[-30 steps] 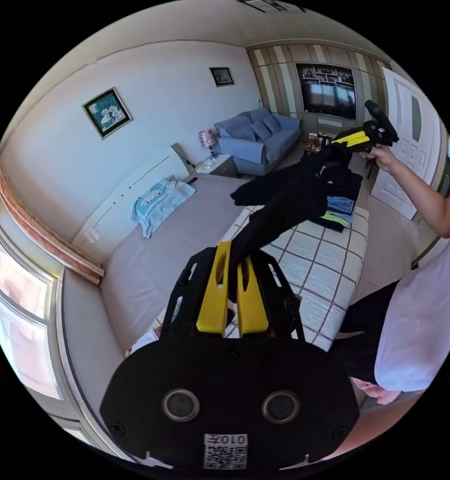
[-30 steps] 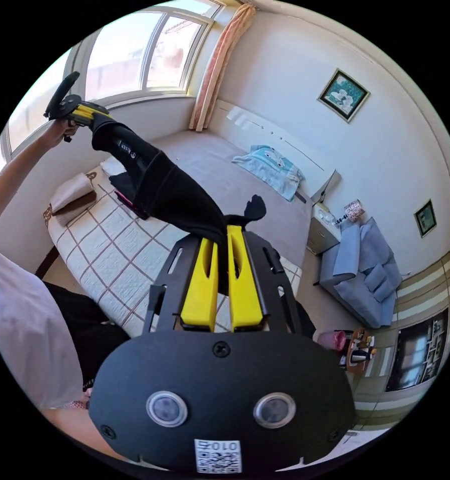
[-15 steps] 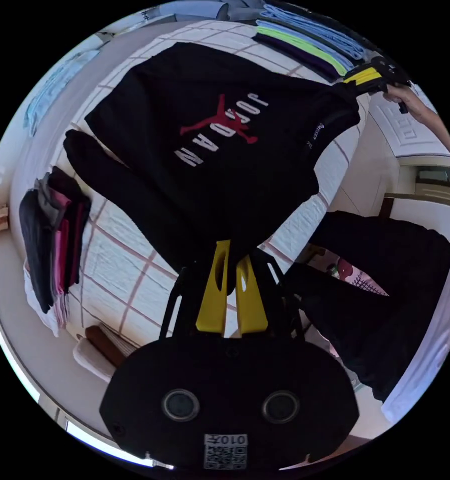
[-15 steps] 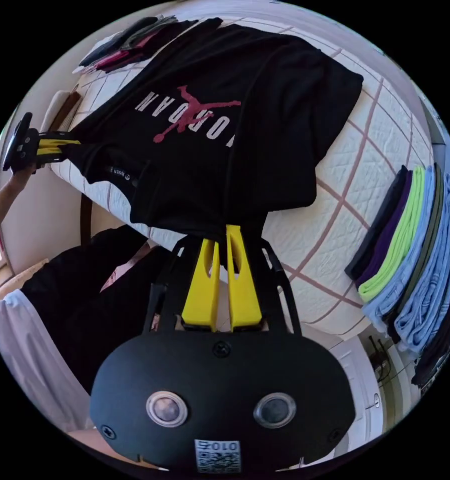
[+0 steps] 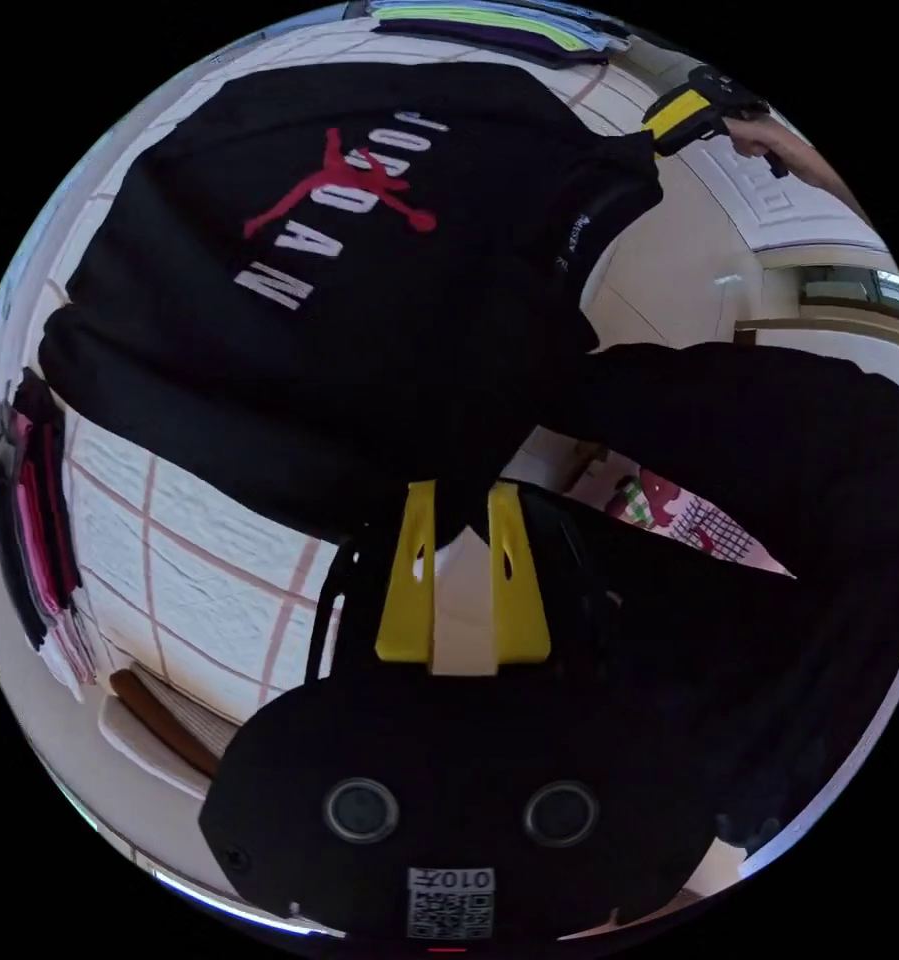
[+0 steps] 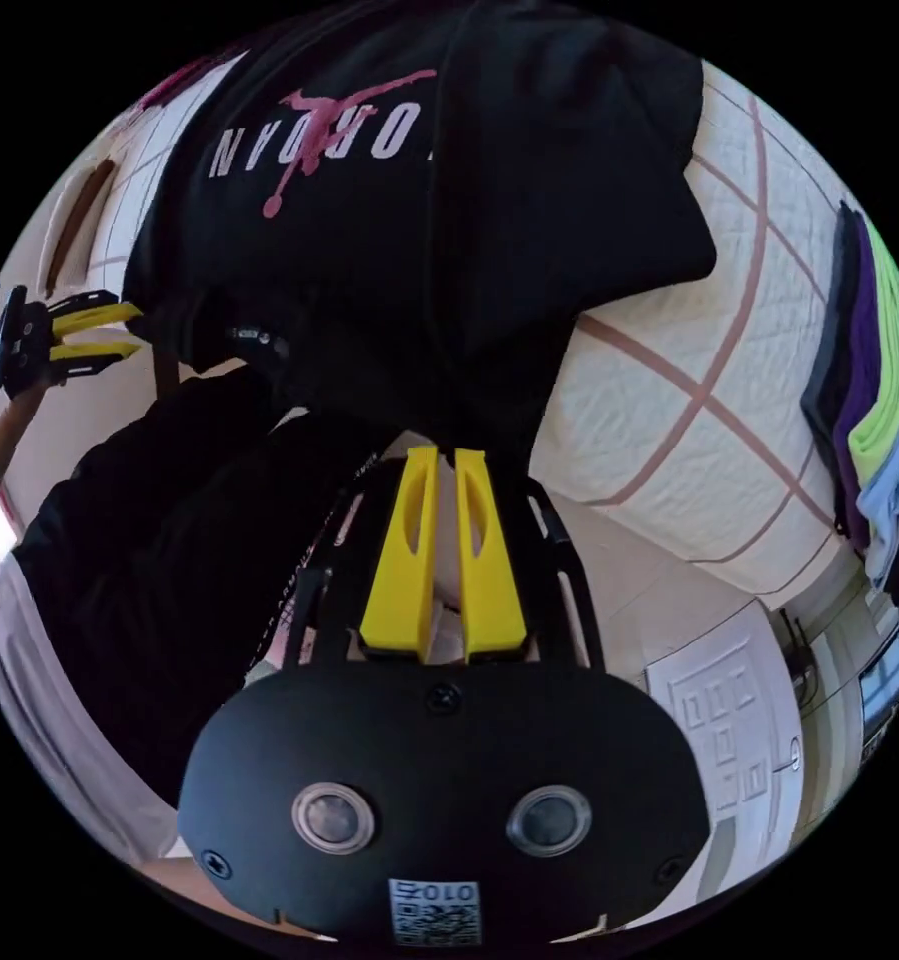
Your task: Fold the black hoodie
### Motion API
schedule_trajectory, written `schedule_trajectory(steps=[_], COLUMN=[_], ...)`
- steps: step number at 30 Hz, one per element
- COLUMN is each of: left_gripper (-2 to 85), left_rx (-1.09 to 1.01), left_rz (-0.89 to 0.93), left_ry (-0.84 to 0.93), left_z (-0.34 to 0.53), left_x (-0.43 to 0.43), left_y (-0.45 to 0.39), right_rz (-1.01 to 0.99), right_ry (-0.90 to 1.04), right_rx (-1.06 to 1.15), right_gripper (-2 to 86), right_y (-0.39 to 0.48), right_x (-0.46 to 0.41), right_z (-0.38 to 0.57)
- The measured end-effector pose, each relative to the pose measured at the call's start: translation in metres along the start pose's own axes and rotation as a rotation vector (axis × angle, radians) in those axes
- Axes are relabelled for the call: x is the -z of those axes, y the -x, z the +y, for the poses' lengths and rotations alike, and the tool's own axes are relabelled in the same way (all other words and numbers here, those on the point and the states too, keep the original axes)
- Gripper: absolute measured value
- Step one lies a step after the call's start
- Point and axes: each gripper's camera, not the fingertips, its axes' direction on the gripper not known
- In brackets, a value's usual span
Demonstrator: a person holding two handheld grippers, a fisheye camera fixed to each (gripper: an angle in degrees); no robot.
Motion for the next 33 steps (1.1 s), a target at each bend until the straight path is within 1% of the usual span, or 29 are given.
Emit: schedule_trajectory(steps=[1,2,3,4,5,6,7,8,9,11,13,14,15,17,19,20,21,22,23,24,26,27,28,29,30,32,33], left_gripper=[4.7,5.7,6.1,7.0,7.8,8.2,9.1,10.0,10.4,11.7,12.0,12.0,11.9,10.7,8.8,7.2,6.0,3.6,2.4,1.8,0.7,0.6,0.3,0.2,0.2,0.1,0.1], left_rx=[0.010,0.044,0.077,0.167,0.260,0.316,0.436,0.557,0.611,0.753,0.812,0.845,0.853,0.891,0.883,0.875,0.876,0.866,0.832,0.842,0.911,0.942,1.011,1.098,1.144,1.326,1.357], left_rz=[0.096,0.197,0.234,0.279,0.301,0.299,0.280,0.256,0.245,0.216,0.203,0.220,0.236,0.242,0.204,0.191,0.162,0.117,0.139,0.149,0.153,0.161,0.165,0.136,0.123,0.109,0.135], left_ry=[0.054,0.032,-0.003,-0.089,-0.189,-0.232,-0.304,-0.370,-0.404,-0.499,-0.530,-0.549,-0.553,-0.506,-0.435,-0.371,-0.365,-0.382,-0.433,-0.455,-0.552,-0.573,-0.614,-0.644,-0.643,-0.606,-0.594], left_z=[0.000,0.007,0.013,0.027,0.044,0.052,0.068,0.080,0.085,0.087,0.075,0.065,0.060,0.037,0.020,0.012,0.012,0.017,0.026,0.034,0.081,0.096,0.130,0.169,0.188,0.264,0.279], left_x=[-0.013,-0.018,-0.018,-0.012,-0.002,0.003,0.010,0.015,0.017,0.012,0.005,0.000,-0.001,-0.008,-0.020,-0.029,-0.030,-0.029,-0.027,-0.027,-0.024,-0.024,-0.023,-0.022,-0.023,-0.037,-0.045], left_y=[0.008,0.019,0.026,0.043,0.063,0.075,0.101,0.131,0.147,0.210,0.255,0.282,0.294,0.330,0.343,0.347,0.348,0.347,0.346,0.346,0.345,0.346,0.346,0.343,0.342,0.333,0.330], right_rz=[-0.034,-0.088,-0.122,-0.128,-0.110,-0.059,-0.032,0.019,0.060,0.075,0.046,0.020,-0.003,-0.024,0.004,0.043,0.091,0.120,0.153,0.153,0.186,0.239,0.287,0.425,0.572,0.708,0.730], right_ry=[0.007,-0.019,-0.062,-0.091,-0.172,-0.279,-0.343,-0.471,-0.586,-0.679,-0.667,-0.638,-0.649,-0.665,-0.661,-0.623,-0.541,-0.502,-0.501,-0.541,-0.576,-0.593,-0.589,-0.547,-0.488,-0.403,-0.359], right_rx=[-0.007,-0.016,-0.020,-0.024,-0.035,-0.054,-0.064,-0.079,-0.097,-0.137,-0.145,-0.151,-0.150,-0.166,-0.193,-0.219,-0.240,-0.249,-0.243,-0.246,-0.299,-0.329,-0.346,-0.389,-0.439,-0.525,-0.569], right_gripper=[4.0,3.8,3.8,4.1,4.6,6.2,7.0,8.8,10.2,11.3,12.0,12.4,12.6,12.6,11.6,9.2,5.4,4.9,3.9,3.5,3.1,3.0,3.0,2.9,2.8,2.8,2.8], right_y=[-0.002,-0.003,-0.002,-0.002,0.001,0.003,0.004,0.005,0.005,0.000,-0.006,-0.009,-0.010,-0.011,-0.011,-0.011,-0.014,-0.016,-0.019,-0.025,-0.039,-0.050,-0.056,-0.068,-0.082,-0.108,-0.126], right_x=[0.001,0.009,0.021,0.029,0.049,0.070,0.081,0.101,0.117,0.133,0.145,0.153,0.162,0.175,0.182,0.181,0.175,0.172,0.172,0.180,0.194,0.203,0.207,0.213,0.215,0.213,0.209], right_z=[0.000,0.002,0.006,0.007,0.008,0.005,0.001,-0.009,-0.025,-0.062,-0.111,-0.143,-0.170,-0.203,-0.227,-0.242,-0.254,-0.258,-0.256,-0.245,-0.219,-0.197,-0.185,-0.162,-0.139,-0.105,-0.084])
